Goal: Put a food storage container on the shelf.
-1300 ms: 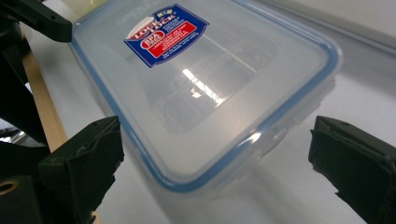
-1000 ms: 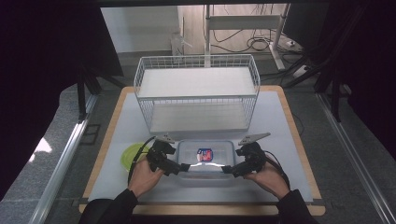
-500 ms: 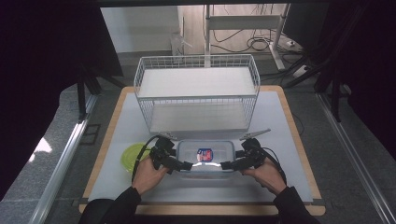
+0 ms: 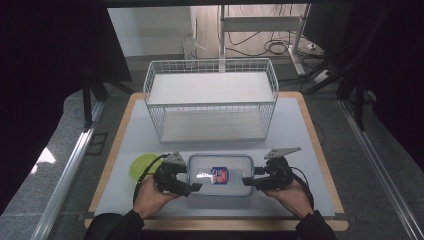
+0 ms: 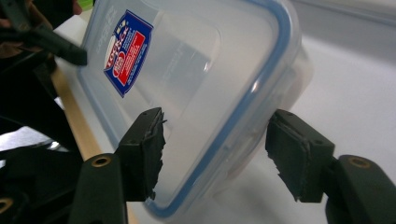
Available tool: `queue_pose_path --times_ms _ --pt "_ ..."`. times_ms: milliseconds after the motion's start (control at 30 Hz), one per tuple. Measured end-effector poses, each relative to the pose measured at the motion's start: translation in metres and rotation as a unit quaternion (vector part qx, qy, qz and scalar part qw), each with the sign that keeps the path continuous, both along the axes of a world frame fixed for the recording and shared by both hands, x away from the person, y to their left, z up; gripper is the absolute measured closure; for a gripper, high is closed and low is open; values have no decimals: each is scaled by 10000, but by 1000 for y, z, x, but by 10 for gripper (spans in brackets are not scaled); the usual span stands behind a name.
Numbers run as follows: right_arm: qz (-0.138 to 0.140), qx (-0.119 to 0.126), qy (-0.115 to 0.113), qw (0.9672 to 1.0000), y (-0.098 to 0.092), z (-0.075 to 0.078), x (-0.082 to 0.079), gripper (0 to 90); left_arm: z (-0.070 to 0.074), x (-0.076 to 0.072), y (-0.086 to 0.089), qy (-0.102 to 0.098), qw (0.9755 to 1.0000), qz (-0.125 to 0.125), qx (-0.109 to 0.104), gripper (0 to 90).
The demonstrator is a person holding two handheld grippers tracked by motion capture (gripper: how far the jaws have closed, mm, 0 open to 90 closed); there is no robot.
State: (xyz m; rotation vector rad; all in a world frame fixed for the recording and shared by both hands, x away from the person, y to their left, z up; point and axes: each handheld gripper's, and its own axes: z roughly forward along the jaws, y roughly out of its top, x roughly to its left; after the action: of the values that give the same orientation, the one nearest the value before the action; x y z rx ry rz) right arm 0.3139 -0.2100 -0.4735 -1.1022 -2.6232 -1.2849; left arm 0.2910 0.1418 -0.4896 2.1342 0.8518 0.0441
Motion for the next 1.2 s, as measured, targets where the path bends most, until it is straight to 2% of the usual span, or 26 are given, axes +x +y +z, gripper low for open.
queue_pose_path --times_ms 167,233,400,667,733,833,1067,1200 --pt "-116 347 209 9991 -9 -3 -4 471 -3 0 15 147 9981 75 -599 390" --pt "-150 434 258 9986 -11 -3 -5 492 -5 -2 18 164 9971 108 -732 423" --pt "-323 628 371 9968 -12 -5 -8 512 -6 -7 17 143 9960 259 -838 437" --pt "-601 766 430 9943 -12 -5 -10 522 -6 -4 16 163 9942 435 -965 447" --pt "-644 770 343 9944 -12 -5 -10 523 -5 -5 15 81 9946 466 -919 453" --pt "-666 797 267 9942 -12 -5 -11 525 -6 -5 15 110 9936 509 -1001 460" --pt "-675 850 55 9941 -13 1 -11 536 -3 -4 14 -3 9939 529 -970 473" --pt "-665 905 35 9937 -12 3 -10 536 2 -3 17 -60 9937 527 -988 476"
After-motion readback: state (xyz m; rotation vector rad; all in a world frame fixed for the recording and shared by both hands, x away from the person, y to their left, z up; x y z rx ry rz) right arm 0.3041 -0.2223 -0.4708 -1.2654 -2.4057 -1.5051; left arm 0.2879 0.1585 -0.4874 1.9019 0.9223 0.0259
